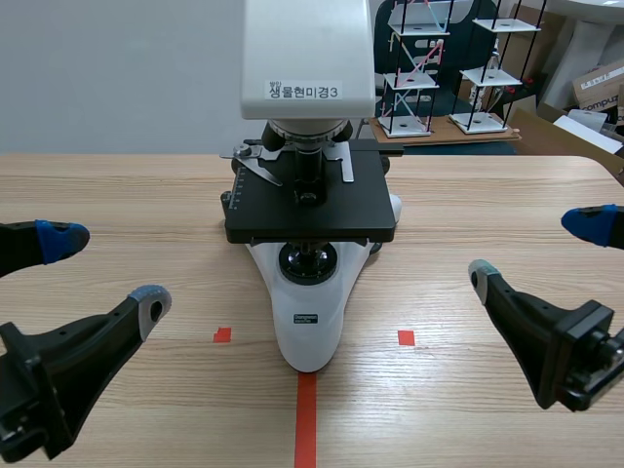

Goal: Point at the eyepiece

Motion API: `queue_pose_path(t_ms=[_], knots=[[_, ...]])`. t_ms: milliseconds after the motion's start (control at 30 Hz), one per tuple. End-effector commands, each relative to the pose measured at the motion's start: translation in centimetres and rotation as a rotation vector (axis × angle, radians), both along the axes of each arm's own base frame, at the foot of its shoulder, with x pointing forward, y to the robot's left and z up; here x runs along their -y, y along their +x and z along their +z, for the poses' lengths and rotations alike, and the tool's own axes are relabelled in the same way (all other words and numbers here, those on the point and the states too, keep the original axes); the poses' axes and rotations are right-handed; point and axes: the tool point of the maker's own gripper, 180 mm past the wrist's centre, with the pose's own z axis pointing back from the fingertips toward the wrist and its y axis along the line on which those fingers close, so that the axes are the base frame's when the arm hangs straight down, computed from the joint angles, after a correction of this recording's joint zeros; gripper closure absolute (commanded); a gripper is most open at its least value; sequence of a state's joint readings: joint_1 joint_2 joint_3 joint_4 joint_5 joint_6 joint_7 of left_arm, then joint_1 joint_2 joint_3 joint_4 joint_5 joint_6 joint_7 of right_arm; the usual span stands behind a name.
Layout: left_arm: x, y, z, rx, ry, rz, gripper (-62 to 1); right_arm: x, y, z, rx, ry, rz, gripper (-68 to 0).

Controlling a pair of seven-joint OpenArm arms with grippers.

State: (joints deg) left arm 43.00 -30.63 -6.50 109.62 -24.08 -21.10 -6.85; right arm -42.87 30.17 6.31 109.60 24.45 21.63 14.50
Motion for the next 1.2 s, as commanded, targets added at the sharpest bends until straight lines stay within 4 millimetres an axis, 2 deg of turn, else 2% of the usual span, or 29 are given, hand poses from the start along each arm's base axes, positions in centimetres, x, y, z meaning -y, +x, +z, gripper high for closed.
queue_pose_path(t_ms=[0, 600, 633, 700, 833, 867, 1067, 1167], knots=[[0.1, 0.2, 0.7, 0.021, -0.014, 0.002, -58.1, 0.0, 0.3, 0.9, 0.032, 0.003, 0.004, -60.4], [0.1, 0.2, 0.7, 0.021, -0.013, 0.002, -58.1, 0.0, 0.3, 1.1, 0.039, 0.010, 0.004, -59.9], [0.1, 0.2, 0.7, 0.021, -0.013, 0.002, -58.1, 0.0, 0.3, 1.1, 0.039, 0.016, 0.002, -56.8], [0.1, 0.2, 0.7, 0.021, -0.013, 0.002, -58.1, 0.0, 0.3, 1.2, 0.039, 0.027, -0.002, -44.3], [0.1, 0.2, 0.7, 0.021, -0.013, 0.002, -58.1, 0.1, 0.5, 2.0, 0.058, 0.073, -0.011, -8.5], [0.1, 0.2, 0.7, 0.021, -0.013, 0.002, -58.1, 0.0, 0.5, 2.3, 0.069, 0.091, -0.014, -1.3], [0.1, 0.2, 0.7, 0.021, -0.014, 0.002, -58.1, 0.3, 1.0, 4.4, 0.111, 0.091, -0.021, 0.0], [0.1, 0.2, 0.7, 0.021, -0.013, 0.002, -58.1, 0.2, 1.3, 6.3, 0.140, 0.077, -0.029, -0.1]])
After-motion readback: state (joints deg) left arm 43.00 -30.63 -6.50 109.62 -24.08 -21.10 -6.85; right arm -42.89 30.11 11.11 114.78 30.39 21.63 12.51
